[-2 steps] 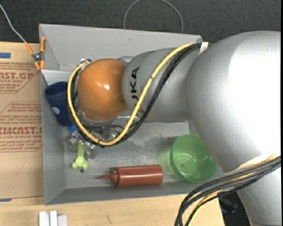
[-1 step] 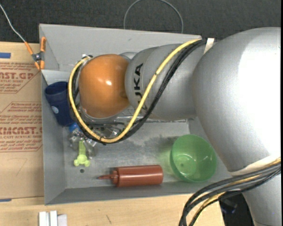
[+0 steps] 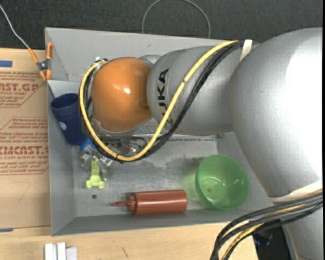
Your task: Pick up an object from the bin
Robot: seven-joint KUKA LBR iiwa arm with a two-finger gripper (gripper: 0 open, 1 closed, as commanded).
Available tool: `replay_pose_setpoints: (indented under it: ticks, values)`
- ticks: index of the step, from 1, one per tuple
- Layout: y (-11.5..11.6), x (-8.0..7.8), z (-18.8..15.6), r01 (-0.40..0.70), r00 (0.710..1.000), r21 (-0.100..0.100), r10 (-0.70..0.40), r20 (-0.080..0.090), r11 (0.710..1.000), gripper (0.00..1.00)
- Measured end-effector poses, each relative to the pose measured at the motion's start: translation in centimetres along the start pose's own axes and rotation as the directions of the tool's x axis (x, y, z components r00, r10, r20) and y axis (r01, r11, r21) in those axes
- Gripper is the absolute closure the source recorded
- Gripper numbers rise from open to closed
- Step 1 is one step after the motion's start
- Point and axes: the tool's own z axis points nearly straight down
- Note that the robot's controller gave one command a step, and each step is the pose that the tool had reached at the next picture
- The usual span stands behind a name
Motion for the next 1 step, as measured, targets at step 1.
replay_pose_setpoints:
  ticks: [1]
  values:
    - [0.19, 0.02, -1.45, 0.0, 1.0, -0.004, 0.0, -0.004, 1.0, 1.0]
